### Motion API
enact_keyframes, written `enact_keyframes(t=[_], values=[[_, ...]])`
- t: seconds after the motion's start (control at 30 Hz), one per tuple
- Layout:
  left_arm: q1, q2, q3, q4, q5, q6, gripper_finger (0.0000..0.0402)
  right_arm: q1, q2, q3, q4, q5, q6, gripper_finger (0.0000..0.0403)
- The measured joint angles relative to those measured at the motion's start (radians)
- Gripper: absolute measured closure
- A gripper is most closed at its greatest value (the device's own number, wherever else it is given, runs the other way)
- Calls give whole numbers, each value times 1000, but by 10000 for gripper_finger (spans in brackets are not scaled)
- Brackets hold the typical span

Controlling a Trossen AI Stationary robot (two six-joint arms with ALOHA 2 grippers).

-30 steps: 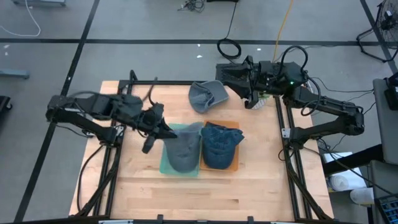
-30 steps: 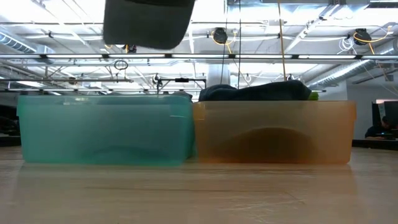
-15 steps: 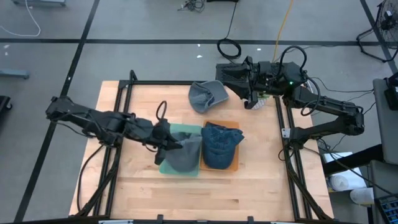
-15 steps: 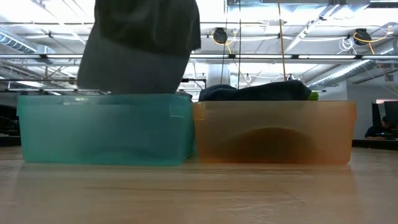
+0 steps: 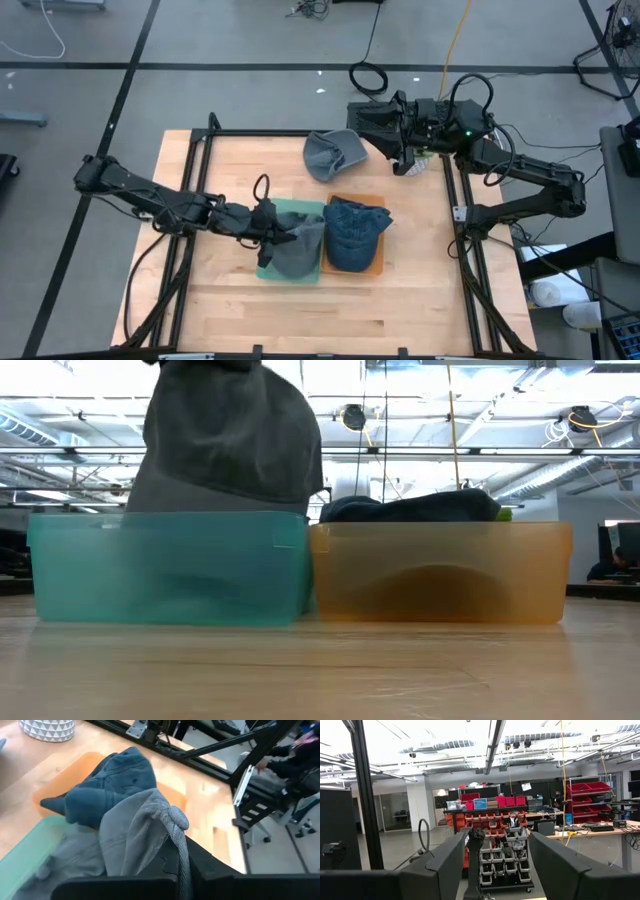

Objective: Pick & Place hat
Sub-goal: Put the left gray cap into the blue bin

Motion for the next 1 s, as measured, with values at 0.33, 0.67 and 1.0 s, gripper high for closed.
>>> enact_keyframes(t=[0.33,0.67,1.0], values=[[51,0,-164,62,16,-9,401,0,0,0,0,0,0,193],[154,0,-261,175,27,-34,379,0,0,0,0,-1,0,194],[204,0,-219,190,40,-26,223,0,0,-1,-37,-3,0,195]])
